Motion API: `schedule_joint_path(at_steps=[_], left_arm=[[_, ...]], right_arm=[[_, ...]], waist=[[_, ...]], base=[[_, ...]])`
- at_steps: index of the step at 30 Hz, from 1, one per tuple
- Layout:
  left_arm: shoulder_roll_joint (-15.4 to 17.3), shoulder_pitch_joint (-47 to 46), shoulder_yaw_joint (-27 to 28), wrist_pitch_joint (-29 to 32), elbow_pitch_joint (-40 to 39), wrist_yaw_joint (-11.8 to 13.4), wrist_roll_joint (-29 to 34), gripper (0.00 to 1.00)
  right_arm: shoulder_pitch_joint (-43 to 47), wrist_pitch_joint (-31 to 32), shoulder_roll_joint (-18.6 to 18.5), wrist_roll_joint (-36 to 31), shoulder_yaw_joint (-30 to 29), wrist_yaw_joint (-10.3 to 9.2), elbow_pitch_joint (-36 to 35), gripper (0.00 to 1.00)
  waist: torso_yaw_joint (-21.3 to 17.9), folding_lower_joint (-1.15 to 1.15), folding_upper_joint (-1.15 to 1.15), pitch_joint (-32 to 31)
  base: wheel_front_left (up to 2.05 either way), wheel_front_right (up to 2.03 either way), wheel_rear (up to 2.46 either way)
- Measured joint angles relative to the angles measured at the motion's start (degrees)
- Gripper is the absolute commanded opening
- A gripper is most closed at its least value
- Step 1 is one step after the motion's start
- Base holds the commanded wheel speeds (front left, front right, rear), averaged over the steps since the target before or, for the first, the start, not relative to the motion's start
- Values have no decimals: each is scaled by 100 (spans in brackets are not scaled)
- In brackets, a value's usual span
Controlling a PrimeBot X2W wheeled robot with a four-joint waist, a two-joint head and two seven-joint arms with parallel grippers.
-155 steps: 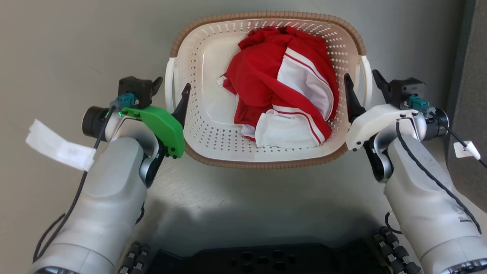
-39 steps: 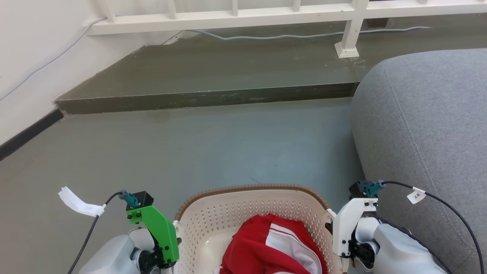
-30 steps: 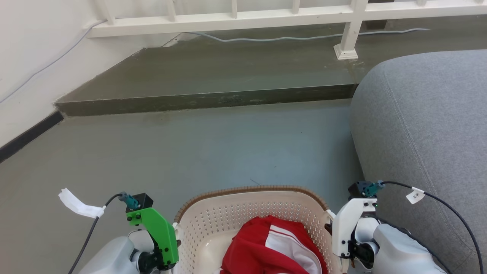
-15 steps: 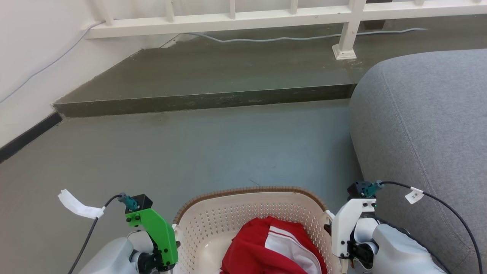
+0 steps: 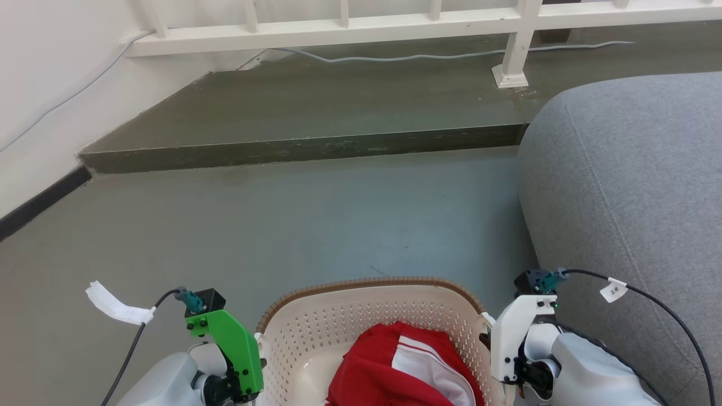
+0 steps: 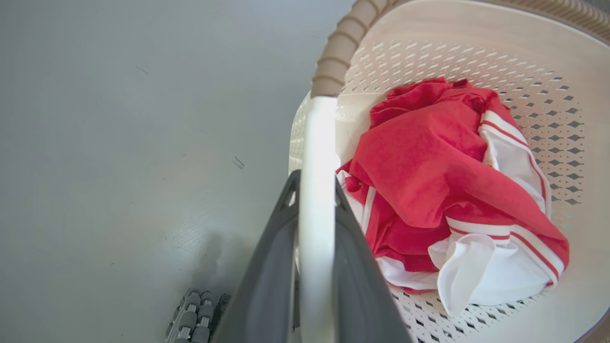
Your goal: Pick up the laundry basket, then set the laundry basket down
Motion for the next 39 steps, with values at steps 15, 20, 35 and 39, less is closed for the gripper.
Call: schedule_joint_path(at_steps=[15, 20, 35, 39], left_arm=[[22, -24, -1, -286, 32, -1, 10, 0], [31, -268, -19, -428, -3, -1, 63, 0], [136, -1012, -97, -1191, -115, -18, 414, 0], [136, -1205, -118, -1351, -107, -19, 472, 0]], right_arm=[[-71, -185, -7, 48, 69, -3, -89, 0], [-243, -398, -20, 44, 71, -26, -116, 0], [-932, -1230, -37, -225, 75, -277, -279, 0], [-1095, -1397, -59, -274, 80, -327, -282, 0]], waist=[[-10, 0, 0, 208], [-17, 0, 0, 427], [-9, 0, 0, 1440], [4, 1, 0, 1758]], base=[[0, 0, 0], [0, 0, 0], [0, 0, 0], [0, 0, 0]])
